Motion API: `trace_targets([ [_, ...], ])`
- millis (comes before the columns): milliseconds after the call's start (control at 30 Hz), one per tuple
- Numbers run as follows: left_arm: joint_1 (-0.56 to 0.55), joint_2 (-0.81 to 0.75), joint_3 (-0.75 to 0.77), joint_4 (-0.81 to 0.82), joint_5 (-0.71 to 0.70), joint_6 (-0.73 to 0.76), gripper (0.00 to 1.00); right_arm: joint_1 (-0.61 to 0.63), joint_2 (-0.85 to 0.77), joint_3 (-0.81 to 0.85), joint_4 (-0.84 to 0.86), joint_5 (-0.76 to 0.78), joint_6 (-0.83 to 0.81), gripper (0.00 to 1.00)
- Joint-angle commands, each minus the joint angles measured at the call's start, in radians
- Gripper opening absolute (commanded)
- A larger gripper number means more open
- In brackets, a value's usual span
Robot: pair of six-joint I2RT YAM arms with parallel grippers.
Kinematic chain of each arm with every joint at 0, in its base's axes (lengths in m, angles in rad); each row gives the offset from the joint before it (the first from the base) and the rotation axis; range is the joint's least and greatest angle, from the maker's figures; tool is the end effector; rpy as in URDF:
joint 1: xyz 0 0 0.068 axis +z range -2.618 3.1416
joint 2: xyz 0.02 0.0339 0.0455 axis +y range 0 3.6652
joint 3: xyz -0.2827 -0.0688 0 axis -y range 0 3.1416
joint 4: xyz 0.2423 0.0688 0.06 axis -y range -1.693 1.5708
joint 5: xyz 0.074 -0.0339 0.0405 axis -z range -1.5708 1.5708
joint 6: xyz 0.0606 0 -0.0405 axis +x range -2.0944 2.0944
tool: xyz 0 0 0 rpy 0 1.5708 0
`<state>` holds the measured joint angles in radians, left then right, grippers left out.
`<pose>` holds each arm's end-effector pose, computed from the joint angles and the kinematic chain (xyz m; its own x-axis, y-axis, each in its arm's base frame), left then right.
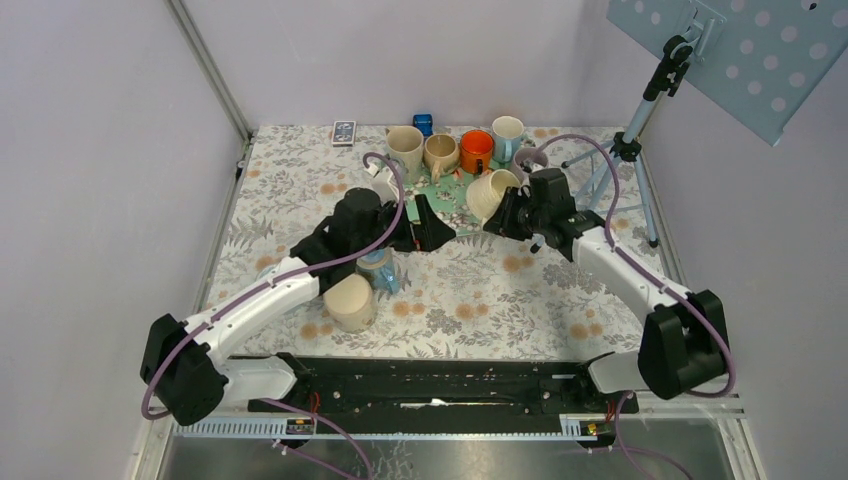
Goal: Turn the mug right side up
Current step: Place the cup on the tray.
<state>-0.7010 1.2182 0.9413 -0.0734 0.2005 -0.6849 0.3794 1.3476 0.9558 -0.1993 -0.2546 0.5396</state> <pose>0.2193 -0.2009 0.3245 -0.6934 -0.2260 -0.6842 0.4343 0.6266 -0.6471 0.2864 0.1306 0.2782 -0.7281 0.2450 -0.6402 -0.2082 0.8108 0.5470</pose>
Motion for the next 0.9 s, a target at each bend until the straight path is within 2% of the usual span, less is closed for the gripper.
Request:
trace_targets([
  [0,-0.002,-0.05,0.023,-0.013,-0.036,0.054,0.99,0.016,0.055,0.13,0.075,0.066,-0.077,0.0],
  [467,0.0,-0.084,0.004,-0.034,-0.069,0.115,0.99,0.019,0.321,0.31,0.079,0.16,-0.144,0.0],
  [667,0.001,-0.086,0.004,-0.039,-0.075,0.123,0.99,0.019,0.368,0.339,0.11,0.195,-0.183,0.0],
  [867,0.005,-0.082,0.005,-0.043,-0.078,0.126,0.99,0.021,0.377,0.277,0.159,0.229,-0.215,0.0],
])
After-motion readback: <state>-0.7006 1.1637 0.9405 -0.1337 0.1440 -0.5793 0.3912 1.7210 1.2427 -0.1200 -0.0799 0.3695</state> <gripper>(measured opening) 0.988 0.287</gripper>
